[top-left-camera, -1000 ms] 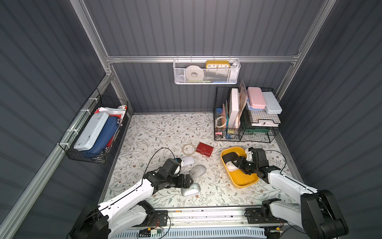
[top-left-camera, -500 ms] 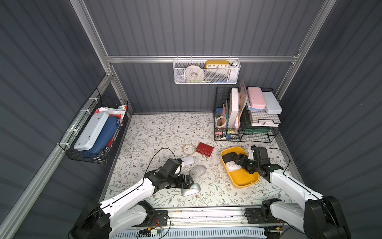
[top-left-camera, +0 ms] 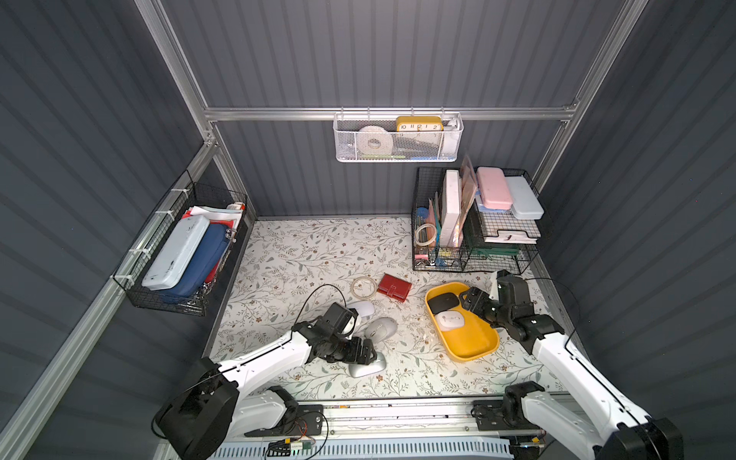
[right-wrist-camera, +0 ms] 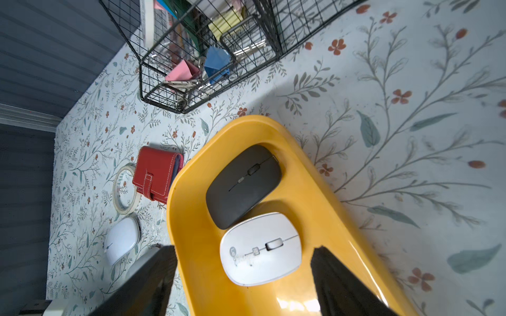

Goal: Put the mouse in the storage box
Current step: Pick up the mouse from the center of the board.

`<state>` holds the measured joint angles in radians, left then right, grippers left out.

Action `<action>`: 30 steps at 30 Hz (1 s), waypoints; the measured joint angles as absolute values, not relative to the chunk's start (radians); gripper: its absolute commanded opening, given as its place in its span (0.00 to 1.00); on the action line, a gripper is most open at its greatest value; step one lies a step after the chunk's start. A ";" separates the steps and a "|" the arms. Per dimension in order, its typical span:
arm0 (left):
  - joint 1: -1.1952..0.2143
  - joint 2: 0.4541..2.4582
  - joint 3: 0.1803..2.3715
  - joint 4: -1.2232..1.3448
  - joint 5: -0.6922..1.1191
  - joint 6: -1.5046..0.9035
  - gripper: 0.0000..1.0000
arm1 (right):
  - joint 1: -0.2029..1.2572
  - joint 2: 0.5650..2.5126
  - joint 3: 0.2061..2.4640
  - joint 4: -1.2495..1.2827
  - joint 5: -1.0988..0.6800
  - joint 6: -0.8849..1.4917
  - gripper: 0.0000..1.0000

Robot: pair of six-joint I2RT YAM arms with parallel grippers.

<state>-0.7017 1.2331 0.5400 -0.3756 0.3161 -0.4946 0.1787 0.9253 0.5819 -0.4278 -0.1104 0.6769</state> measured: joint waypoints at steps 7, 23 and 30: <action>-0.770 1.276 0.564 -0.369 0.348 -0.479 0.97 | 0.179 0.915 0.612 -0.481 -0.075 0.664 0.84; -1.108 1.504 0.799 -0.613 0.059 -0.598 0.96 | 0.179 0.888 0.647 -0.517 -0.018 0.647 0.86; -1.243 1.707 0.994 -0.785 -0.094 -0.633 0.85 | 0.179 0.877 0.647 -0.534 0.015 0.624 0.87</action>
